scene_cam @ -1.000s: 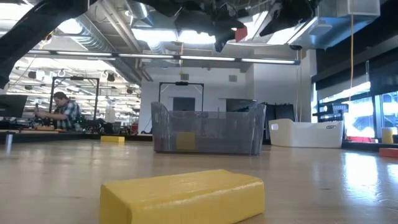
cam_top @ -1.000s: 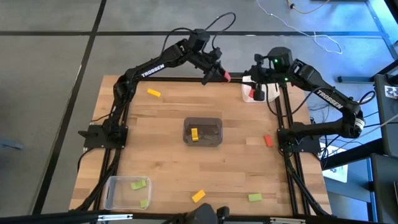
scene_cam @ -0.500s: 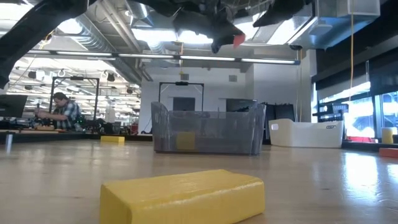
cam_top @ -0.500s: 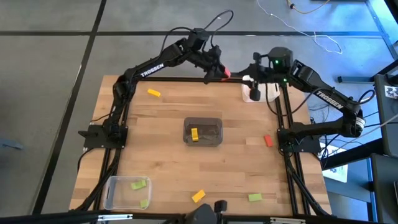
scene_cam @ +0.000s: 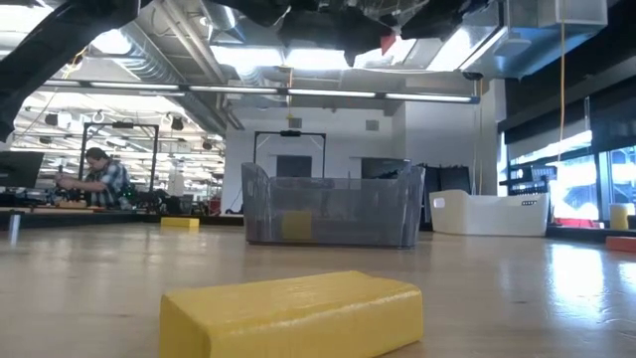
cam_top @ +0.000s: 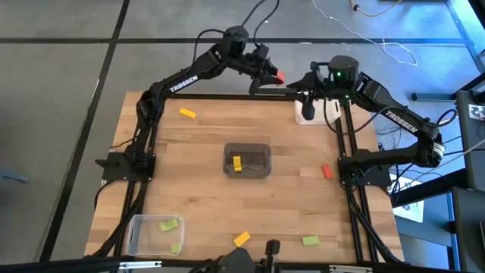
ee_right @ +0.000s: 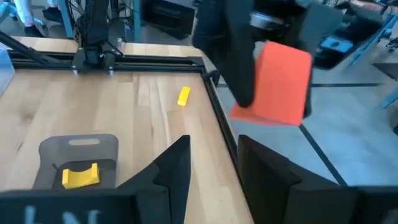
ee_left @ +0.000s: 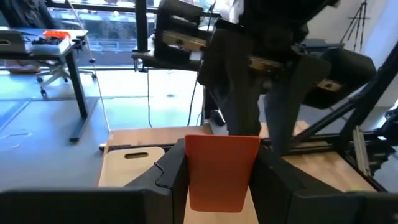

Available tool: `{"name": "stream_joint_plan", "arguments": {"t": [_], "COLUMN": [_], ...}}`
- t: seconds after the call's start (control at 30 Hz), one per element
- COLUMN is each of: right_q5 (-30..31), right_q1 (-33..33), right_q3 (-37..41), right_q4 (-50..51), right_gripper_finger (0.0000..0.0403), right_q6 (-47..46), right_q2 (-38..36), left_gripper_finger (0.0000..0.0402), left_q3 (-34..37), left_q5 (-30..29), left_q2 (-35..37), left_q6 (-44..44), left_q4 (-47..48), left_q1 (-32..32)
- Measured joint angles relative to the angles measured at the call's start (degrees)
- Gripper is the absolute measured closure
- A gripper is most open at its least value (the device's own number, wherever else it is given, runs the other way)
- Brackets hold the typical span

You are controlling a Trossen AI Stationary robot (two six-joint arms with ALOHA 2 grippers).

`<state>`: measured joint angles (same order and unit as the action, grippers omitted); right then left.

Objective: Sort & place blocks by color
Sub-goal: Put the top orange block into the white bin

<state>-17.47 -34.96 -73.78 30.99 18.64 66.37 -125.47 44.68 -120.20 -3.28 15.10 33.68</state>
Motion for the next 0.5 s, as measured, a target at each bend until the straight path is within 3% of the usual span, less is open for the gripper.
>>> {"name": "stream_joint_plan", "arguments": {"t": [0.33,0.5], "right_q5": [8.8,10.3], "right_q1": [0.0,0.0], "right_q3": [0.0,0.0], "right_q4": [-0.8,-2.9], "right_gripper_finger": [0.0269,0.0269], "right_q6": [-0.4,-3.4], "right_q2": [0.2,1.9], "left_gripper_finger": [0.0283,0.0283], "left_q3": [0.0,0.0], "left_q5": [6.9,7.3], "left_q2": [0.2,0.3], "left_q6": [7.9,8.7], "left_q4": [-8.7,-8.7], "left_q1": [1.8,1.8]}}
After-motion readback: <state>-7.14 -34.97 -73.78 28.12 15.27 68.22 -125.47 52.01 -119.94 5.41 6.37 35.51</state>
